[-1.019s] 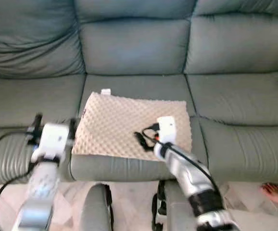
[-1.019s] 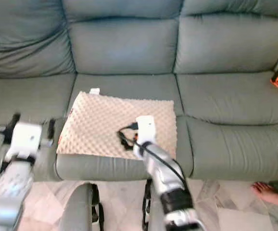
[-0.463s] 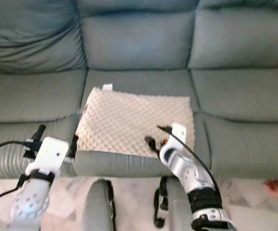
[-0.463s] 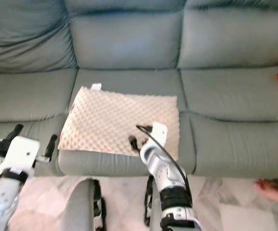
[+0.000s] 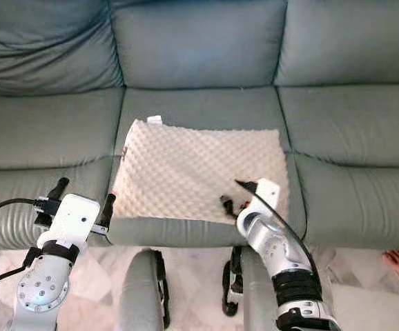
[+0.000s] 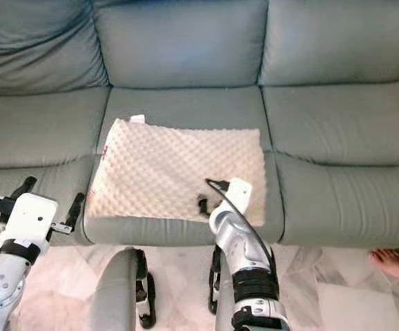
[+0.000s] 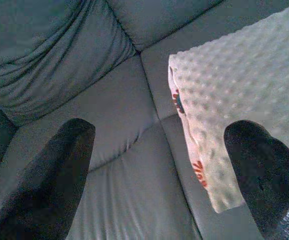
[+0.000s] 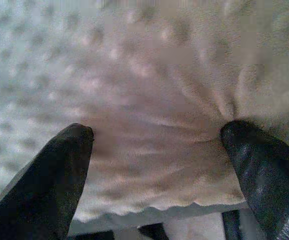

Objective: Move the pillow to the sofa

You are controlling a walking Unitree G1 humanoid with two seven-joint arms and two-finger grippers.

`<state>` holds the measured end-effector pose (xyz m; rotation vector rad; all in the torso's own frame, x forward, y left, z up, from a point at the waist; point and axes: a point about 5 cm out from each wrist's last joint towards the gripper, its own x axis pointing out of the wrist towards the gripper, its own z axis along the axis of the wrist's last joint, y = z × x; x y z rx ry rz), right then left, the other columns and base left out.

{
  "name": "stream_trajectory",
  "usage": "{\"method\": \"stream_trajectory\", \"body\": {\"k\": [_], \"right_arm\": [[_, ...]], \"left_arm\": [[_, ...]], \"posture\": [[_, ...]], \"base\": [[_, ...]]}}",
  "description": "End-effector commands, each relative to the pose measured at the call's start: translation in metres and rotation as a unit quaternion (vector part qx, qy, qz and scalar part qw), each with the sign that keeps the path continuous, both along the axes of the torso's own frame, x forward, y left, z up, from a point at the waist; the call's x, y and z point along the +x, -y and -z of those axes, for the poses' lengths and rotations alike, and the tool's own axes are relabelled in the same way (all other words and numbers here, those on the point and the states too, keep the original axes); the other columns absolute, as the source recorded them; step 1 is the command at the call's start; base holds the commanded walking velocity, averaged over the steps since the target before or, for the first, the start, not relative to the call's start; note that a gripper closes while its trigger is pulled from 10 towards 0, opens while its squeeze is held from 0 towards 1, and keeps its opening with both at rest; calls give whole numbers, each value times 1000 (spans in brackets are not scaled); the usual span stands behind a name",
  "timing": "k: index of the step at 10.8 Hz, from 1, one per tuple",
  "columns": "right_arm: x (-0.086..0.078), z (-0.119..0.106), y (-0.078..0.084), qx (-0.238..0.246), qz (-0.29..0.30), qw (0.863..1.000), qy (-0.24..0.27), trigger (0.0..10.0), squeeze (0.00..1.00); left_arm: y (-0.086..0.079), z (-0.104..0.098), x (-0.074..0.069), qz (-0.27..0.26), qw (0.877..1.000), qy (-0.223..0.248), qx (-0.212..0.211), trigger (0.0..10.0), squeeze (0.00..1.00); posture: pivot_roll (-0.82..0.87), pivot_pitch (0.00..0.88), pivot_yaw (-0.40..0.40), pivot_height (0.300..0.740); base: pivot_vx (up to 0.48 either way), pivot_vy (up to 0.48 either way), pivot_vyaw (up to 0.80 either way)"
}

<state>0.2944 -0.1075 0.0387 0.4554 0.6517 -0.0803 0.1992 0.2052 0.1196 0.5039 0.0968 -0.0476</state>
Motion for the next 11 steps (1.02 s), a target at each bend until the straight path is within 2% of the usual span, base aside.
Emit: {"method": "stream_trajectory", "body": {"k": [1, 3, 5, 6, 7, 8, 9, 10, 11], "right_arm": [[-8, 11, 7, -7, 28, 999, -26, 10000, 1000], [-1, 6, 12, -20, 32, 999, -13, 10000, 1000], [8, -3, 7, -28, 15, 999, 20, 10000, 1000], [15, -15, 6, -54, 0, 996, 70, 10000, 1000], [19, -29, -1, -50, -10, 992, 115, 10000, 918], [19, -36, -7, -40, -20, 989, 140, 10000, 835], [15, -38, -13, -31, -34, 987, 153, 10000, 596], [10, -40, -17, -32, -49, 984, 171, 10000, 592], [6, -44, -15, -34, -59, 979, 193, 10000, 420]], "left_arm": [[0, 2, -4, 0, 1000, -12, 2, 10000, 0], [-1, 4, -5, -6, 1000, -18, 1, 10000, 0], [-2, 4, -5, -9, 1000, -19, 1, 10000, 0], [-2, 4, -3, -10, 1000, -19, 1, 10000, 0], [-1, 5, 0, -10, 1000, -16, 0, 10000, 0], [-1, 6, 3, -10, 1000, -14, -2, 10000, 0], [1, 8, 6, -10, 1000, -12, -5, 10000, 0], [3, 10, 11, -14, 1000, -7, -8, 10000, 0], [8, 12, 17, -14, 1000, -1, -15, 10000, 0]], "posture": [[103, 327, 37, 650], [106, 318, 33, 650], [111, 314, 30, 650], [110, 301, 28, 650], [102, 287, 28, 650], [95, 280, 27, 650], [83, 263, 23, 650], [69, 246, 19, 650], [50, 217, 18, 650]], "base": [[0, 0, 0], [0, 0, 0], [0, 0, 0], [0, 0, 0], [0, 0, 0], [0, 0, 0], [0, 0, 0], [0, 0, 0], [0, 0, 0]]}}
